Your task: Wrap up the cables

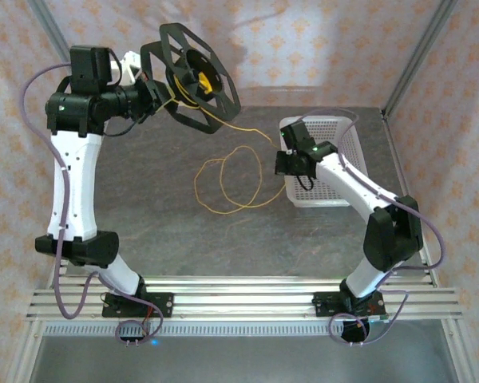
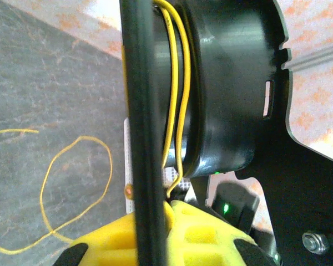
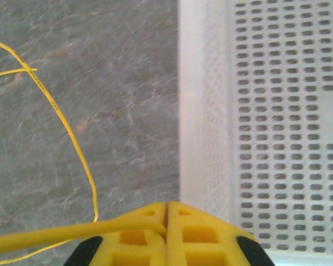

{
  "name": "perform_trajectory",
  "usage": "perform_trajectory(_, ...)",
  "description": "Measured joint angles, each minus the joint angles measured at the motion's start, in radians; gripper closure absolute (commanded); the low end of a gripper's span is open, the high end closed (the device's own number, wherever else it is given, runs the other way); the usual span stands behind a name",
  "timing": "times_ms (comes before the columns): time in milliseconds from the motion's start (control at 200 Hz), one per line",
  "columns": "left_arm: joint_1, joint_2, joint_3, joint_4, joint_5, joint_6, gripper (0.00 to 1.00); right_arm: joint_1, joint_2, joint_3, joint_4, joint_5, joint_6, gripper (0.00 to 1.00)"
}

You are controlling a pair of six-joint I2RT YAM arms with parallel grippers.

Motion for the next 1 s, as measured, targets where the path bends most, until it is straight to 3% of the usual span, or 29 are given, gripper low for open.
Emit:
perform_trajectory(260,-0.121,-0.085,-0.076,-0.042,0.018,0.155,1.00,-0.120,0.130,0.180,-0.061,-0.045,-0.039,1.00)
perform_trajectory(546,-0.232,-0.141,-0.152,-0.103,0.008,0.330,1.00,-0.167,0.247,0.357,-0.126,-0.120,-0.073,1.00)
perform_trajectory(836,-0.530,-0.182,-0.229,-0.156,-0.286,0.537,1.00,-0.184,0.266,0.416,-0.213,-0.154,-0.092,1.00)
perform_trajectory(1001,-0.620,-0.198,-0.309,-0.156,-0.493,0.630,1.00,-0.192,0.266,0.426,-0.243,-0.157,-0.109,1.00)
